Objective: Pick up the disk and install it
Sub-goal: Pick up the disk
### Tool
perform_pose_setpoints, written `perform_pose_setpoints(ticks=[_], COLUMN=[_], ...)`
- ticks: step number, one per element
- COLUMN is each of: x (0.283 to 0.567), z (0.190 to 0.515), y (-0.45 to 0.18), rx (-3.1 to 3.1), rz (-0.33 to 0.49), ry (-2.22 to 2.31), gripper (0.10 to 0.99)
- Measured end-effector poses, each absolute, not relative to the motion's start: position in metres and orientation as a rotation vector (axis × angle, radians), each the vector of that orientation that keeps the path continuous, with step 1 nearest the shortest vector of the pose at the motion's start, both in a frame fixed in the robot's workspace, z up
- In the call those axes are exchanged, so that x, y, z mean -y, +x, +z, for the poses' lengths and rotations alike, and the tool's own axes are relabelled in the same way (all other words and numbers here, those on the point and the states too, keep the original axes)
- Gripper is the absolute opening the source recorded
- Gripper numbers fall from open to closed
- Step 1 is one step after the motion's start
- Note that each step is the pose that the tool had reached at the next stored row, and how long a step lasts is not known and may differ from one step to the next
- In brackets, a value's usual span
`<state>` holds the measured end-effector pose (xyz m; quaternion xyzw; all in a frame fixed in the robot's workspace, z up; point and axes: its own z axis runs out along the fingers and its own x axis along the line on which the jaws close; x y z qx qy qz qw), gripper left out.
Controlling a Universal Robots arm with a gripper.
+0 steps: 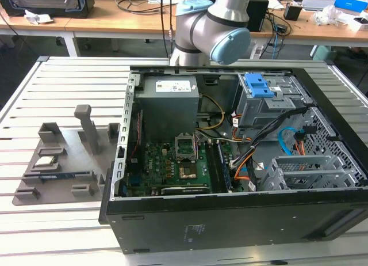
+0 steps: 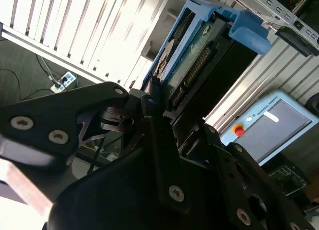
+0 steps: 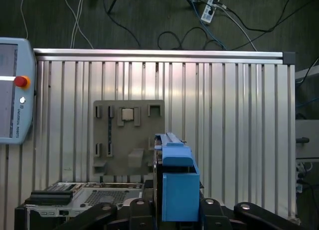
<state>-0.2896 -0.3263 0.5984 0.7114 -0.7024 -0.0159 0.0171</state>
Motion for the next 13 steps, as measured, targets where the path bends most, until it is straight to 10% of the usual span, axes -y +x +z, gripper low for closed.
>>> perform_pose_setpoints(ticks=[13], x=[0.326], z=[0.596], y=[-0.218], rx=[2.182], rz=[-0.051], ry=[2.210], gripper=[0.365])
